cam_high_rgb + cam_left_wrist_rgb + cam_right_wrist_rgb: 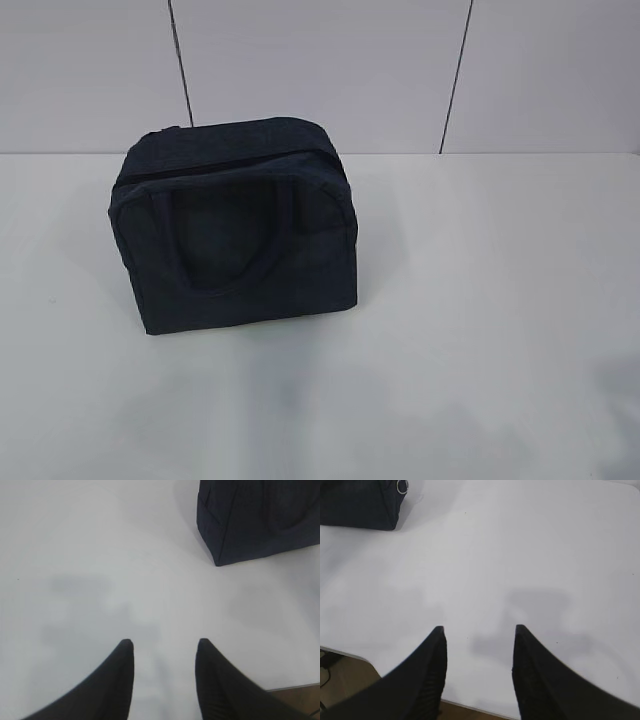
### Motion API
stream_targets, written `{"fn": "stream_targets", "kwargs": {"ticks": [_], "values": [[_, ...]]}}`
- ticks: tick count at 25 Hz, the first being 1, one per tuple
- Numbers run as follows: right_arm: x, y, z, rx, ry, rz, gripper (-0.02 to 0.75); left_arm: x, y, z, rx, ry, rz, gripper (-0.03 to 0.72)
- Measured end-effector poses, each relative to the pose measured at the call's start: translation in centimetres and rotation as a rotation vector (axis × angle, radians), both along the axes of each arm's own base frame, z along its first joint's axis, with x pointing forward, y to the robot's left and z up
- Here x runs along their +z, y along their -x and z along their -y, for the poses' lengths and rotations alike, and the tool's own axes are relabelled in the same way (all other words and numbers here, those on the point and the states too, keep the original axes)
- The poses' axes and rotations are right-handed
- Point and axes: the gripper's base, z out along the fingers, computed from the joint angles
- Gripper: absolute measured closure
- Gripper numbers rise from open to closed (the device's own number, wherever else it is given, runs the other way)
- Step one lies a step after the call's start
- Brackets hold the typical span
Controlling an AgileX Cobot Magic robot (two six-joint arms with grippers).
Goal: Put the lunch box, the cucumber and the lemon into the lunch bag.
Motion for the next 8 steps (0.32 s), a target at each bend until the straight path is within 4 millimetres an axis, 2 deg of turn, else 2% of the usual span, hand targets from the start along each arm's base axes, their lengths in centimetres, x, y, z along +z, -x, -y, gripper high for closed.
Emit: {"fn": "stream_targets", "kwargs": {"ticks": [8], "values": [[0.0, 0.0, 0.0, 0.0, 0.0, 0.0, 0.401, 0.0, 0.0, 0.01, -0.001, 0.002, 0.0, 0.397]]}}
